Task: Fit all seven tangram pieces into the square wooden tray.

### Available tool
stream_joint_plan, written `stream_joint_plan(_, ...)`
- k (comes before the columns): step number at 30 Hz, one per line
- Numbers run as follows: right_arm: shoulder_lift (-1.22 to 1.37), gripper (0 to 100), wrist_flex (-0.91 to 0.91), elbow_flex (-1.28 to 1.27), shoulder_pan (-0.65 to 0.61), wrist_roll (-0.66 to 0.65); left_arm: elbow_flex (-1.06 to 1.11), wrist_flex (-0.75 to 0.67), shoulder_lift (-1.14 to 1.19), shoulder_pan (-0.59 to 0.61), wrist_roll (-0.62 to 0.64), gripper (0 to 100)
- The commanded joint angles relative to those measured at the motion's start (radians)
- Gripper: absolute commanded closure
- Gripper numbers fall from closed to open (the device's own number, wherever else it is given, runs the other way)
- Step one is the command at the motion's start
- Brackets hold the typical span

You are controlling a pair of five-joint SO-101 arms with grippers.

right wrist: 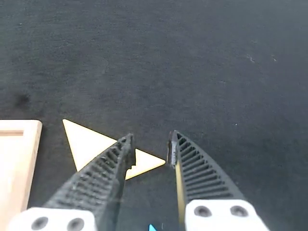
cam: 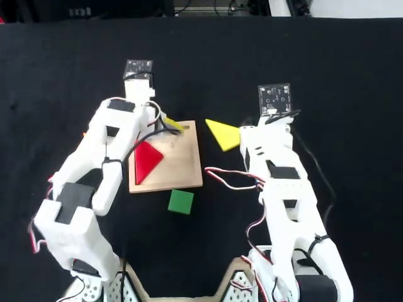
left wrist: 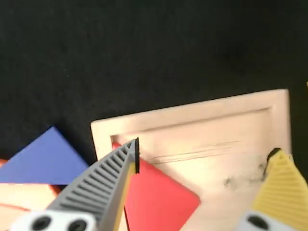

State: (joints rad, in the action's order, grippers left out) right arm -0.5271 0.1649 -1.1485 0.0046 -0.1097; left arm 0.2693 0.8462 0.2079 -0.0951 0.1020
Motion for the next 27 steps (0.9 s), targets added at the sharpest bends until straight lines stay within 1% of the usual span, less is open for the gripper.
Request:
stream_joint_plan(1, 0.001, 87.1, -0.015, 0.025, -0.014, -0.006, 0.059, 0.003, -0.124, -0.045, 0.002, 59)
stream_joint_plan(4, 0.001, 87.1, -0.015, 0.025, -0.014, -0.006, 0.159, 0.003, -0.189, -0.088, 0.002, 59)
stream_joint_plan(7, 0.001, 87.1, -0.015, 0.025, -0.014, -0.006, 0.220, 0.000, -0.222, -0.093, 0.002, 59)
stream_joint_plan(11, 0.001, 87.1, -0.015, 0.025, -0.014, -0.006, 0.232, -0.009, -0.213, -0.091, 0.002, 59)
stream_joint_plan(15, 0.001, 87.1, -0.015, 0.025, -0.014, -0.006, 0.222, -0.012, -0.138, -0.093, 0.000, 60)
stream_joint_plan(19, 0.001, 87.1, -0.015, 0.025, -0.017, -0.006, 0.202, -0.003, -0.078, -0.091, -0.064, 60)
stream_joint_plan(24, 0.001, 87.1, -0.015, 0.025, -0.017, -0.008, 0.171, 0.051, -0.061, -0.059, -0.086, 60)
stream_joint_plan(27, 0.001, 87.1, -0.015, 0.025, -0.017, -0.008, 0.165, 0.086, -0.058, -0.035, -0.189, 60)
